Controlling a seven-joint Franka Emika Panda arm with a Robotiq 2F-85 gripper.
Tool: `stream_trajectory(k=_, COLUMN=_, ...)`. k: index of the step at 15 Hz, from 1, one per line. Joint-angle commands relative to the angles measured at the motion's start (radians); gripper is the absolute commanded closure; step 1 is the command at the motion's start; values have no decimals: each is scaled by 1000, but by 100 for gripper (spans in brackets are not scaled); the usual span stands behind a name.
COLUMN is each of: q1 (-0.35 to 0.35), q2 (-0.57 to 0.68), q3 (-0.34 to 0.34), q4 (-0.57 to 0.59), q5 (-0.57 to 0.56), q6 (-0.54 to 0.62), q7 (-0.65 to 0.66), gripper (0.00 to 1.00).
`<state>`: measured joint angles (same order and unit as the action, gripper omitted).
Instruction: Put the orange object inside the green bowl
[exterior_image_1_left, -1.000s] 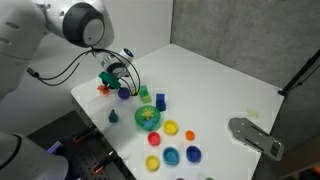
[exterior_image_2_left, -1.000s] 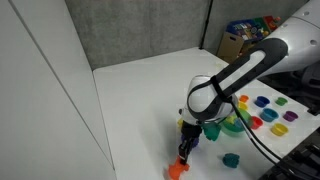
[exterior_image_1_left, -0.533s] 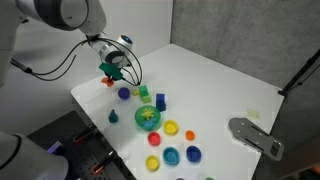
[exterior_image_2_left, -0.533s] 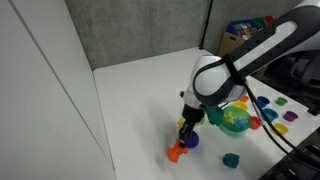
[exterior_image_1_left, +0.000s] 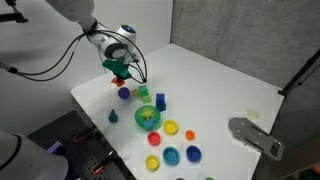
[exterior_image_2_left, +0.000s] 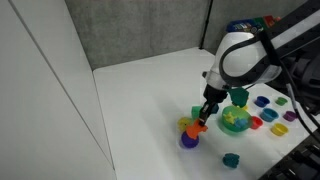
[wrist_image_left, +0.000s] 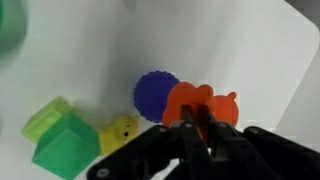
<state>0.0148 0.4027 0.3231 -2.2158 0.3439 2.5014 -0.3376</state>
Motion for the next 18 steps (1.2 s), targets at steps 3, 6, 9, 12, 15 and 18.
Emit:
stream_trajectory(k=3, q1=-17, q2=-197, q3=-121, q4=-162, q5=-26, q6=17, q7=58, gripper=95)
stream_trajectory(k=6, q1=-30, q2=-249, q3=-201, q4=-211, q5=-57, q6=29, q7=85, gripper=95)
stream_trajectory(k=9, q1=-44, q2=-273, q3=-273, q4=-242, q5=-115, q6=45, q7=127, gripper=95)
stream_trajectory(k=12, q1=-67, q2=-268, q3=-329, q4=-254, q5=-162, q6=60, q7=158, gripper=95)
stream_trajectory(k=15, q1=-88, q2=-260, q3=-371, q4=-261, q5=-203, q6=80, q7=183, gripper=95)
stream_trajectory(k=18, q1=-100, q2=-255, q3=-399, q4=-269, q5=-235, q6=85, q7=212, gripper=95)
